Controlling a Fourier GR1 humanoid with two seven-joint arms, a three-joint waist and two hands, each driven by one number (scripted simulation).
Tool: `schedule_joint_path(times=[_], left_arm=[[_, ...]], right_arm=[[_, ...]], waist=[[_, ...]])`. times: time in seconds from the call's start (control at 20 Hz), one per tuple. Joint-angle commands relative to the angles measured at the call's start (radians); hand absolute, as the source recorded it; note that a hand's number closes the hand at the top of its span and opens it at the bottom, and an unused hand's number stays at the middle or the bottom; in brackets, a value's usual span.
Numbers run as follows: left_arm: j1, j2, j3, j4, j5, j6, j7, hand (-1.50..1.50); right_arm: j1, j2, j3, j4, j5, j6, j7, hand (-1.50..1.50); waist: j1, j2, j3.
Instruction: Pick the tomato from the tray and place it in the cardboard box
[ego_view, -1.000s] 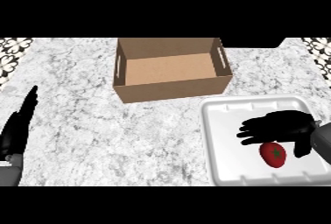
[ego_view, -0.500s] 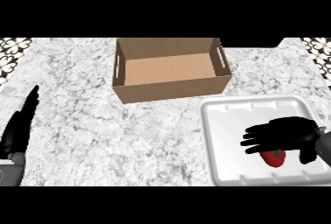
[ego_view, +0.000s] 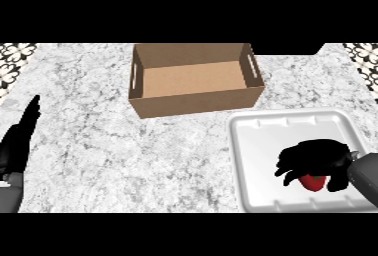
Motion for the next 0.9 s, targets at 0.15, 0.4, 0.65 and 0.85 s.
schedule_joint_path(times=[0.15, 0.4, 0.65, 0.85], left_arm=[[-0.005, 0.017, 0.029, 0.015, 0.001, -0.037, -0.011, 0.00], [0.023, 0.013, 0.031, -0.024, -0.008, -0.027, 0.004, 0.00], [0.072, -0.002, 0.052, -0.006, -0.007, 0.017, 0.007, 0.00], [0.101, -0.001, 0.070, 0.003, -0.007, 0.034, 0.014, 0.00]], right_arm=[[0.038, 0.084, -0.091, 0.038, -0.005, -0.127, -0.086, 1.50], [0.028, 0.082, -0.174, -0.036, -0.061, -0.157, -0.087, 1.50], [0.128, 0.146, -0.422, 0.146, -0.204, -0.116, 0.578, 1.50], [0.154, 0.168, -0.543, 0.180, -0.235, -0.234, 0.866, 1.50]], waist=[[-0.004, 0.003, 0.002], [-0.004, 0.000, 0.002], [-0.130, -0.028, -0.003], [-0.166, -0.047, -0.010]])
